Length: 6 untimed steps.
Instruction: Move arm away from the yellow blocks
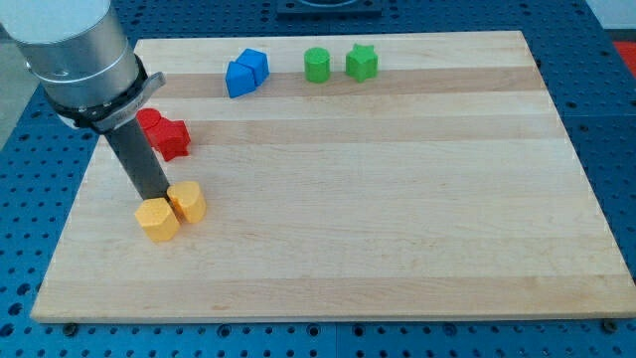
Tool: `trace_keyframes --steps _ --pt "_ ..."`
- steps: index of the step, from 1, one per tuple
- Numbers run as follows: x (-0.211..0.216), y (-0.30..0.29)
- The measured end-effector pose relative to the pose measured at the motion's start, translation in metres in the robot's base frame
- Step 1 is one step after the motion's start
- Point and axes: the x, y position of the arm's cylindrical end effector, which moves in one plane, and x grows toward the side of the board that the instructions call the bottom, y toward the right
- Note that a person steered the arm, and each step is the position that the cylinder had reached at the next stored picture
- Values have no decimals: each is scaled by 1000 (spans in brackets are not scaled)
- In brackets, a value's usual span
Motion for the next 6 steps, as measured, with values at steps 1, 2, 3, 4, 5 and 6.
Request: trace_keyframes --steps 1,2,3,4,5,6 --pt "-18 -1" --pt "-20 29" --pt "-20 78" --pt "-15 111" --pt "17 234" --pt "46 273"
